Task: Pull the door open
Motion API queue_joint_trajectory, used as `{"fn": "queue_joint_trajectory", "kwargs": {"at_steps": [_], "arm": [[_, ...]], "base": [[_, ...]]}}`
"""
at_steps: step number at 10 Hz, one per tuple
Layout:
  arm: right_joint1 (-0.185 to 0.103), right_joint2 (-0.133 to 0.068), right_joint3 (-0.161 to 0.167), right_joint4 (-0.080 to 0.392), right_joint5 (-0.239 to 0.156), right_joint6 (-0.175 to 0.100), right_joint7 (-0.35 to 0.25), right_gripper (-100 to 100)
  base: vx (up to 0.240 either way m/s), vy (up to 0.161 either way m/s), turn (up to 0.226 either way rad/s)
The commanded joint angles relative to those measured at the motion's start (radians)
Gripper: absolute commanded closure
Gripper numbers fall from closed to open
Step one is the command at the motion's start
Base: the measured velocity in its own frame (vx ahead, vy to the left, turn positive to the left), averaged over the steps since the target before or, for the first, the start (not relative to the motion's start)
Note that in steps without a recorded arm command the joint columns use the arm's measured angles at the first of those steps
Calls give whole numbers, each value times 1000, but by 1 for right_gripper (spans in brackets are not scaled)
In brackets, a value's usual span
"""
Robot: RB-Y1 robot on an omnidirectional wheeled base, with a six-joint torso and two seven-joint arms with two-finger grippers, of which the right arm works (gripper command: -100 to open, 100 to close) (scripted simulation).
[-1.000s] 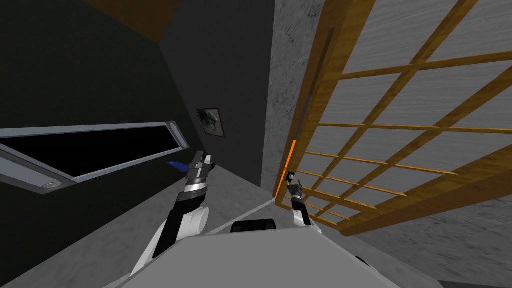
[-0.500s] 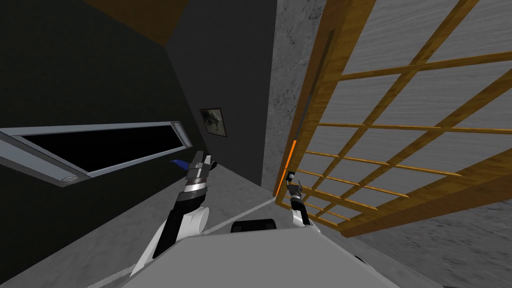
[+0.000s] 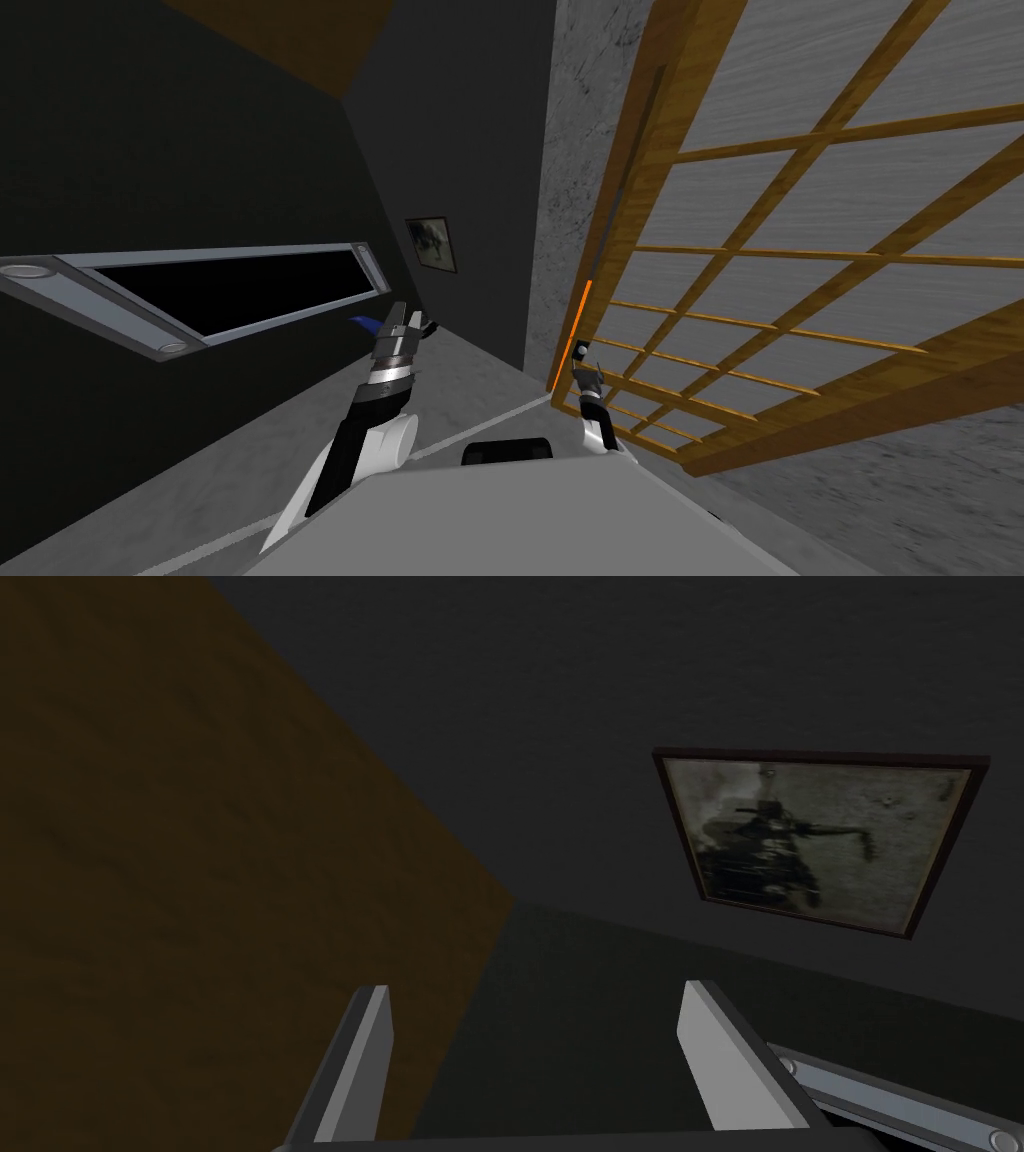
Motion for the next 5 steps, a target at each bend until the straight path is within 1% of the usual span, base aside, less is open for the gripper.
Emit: {"fn": "queue_joint_trajectory", "kwargs": {"at_steps": [1, 5], "arm": [[-1, 3, 6, -1, -16, -2, -43, -100], [-1, 13, 22, -5, -62, -5, -152, -100]], "base": [[-35, -12, 40], [-61, -11, 54]]}}
